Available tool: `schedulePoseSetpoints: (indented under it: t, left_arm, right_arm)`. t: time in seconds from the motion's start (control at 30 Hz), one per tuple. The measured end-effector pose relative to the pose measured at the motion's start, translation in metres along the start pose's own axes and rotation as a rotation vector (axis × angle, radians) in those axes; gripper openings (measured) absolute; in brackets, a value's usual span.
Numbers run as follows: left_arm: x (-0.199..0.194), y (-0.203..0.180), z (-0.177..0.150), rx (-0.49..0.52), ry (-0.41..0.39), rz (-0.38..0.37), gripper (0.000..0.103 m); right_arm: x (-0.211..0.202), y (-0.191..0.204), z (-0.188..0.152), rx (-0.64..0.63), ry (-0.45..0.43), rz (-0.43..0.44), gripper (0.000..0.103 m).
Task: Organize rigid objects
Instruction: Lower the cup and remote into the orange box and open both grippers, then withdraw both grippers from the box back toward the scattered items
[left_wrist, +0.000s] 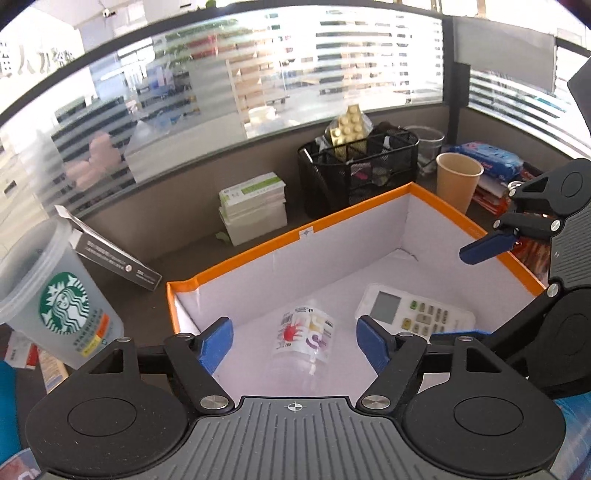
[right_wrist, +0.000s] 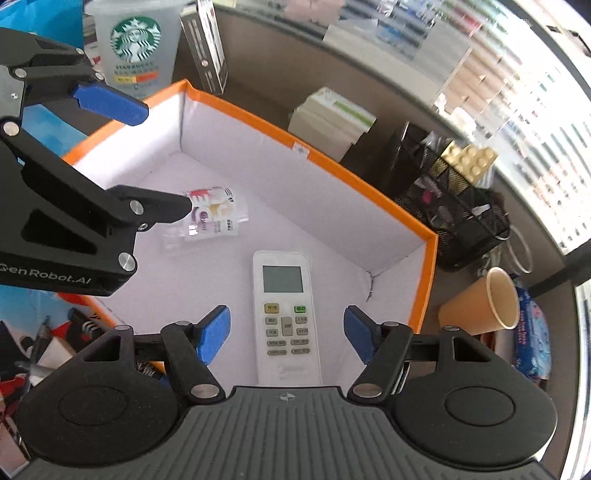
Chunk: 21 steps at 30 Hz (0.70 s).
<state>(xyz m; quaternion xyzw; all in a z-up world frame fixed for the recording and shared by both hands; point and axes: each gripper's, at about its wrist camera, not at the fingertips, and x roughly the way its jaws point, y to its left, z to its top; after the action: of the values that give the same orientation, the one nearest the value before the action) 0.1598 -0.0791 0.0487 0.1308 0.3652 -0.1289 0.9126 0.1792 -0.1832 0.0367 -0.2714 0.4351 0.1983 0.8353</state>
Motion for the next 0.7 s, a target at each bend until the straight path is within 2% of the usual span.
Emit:
schedulePoseSetpoints:
  t: [0.1, 0.23, 0.33, 0.4, 0.47, 0.53, 0.7]
  left_arm:
    - [-0.014, -0.001, -0.005, 0.002, -0.022, 0.005, 0.076]
    - [-0.035, 0.0, -0.016, 0.004, -0.061, 0.014, 0.092]
    - [-0.051, 0.002, -0.031, 0.008, -0.089, 0.026, 0.093]
    - [-0.057, 0.006, -0.041, -0.001, -0.096, 0.01, 0.098]
    - [-0.062, 0.01, -0.054, -0.012, -0.098, -0.008, 0.099]
    - [-0.064, 0.013, -0.068, -0.014, -0.092, -0.019, 0.1]
    - [-0.058, 0.01, -0.104, 0.009, -0.055, -0.047, 0.1]
  right_arm:
    - [-0.017, 0.007, -0.006, -0.002, -0.021, -0.013, 0.066]
    - [-0.041, 0.017, -0.017, 0.001, -0.066, -0.023, 0.073]
    - [-0.064, 0.027, -0.03, 0.002, -0.127, -0.013, 0.079]
    - [-0.078, 0.036, -0.041, 0.003, -0.172, 0.004, 0.083]
    - [-0.091, 0.046, -0.054, -0.011, -0.209, 0.027, 0.091]
    - [-0.099, 0.056, -0.07, -0.025, -0.245, 0.047, 0.094]
    - [-0.09, 0.069, -0.107, -0.042, -0.301, 0.065, 0.094]
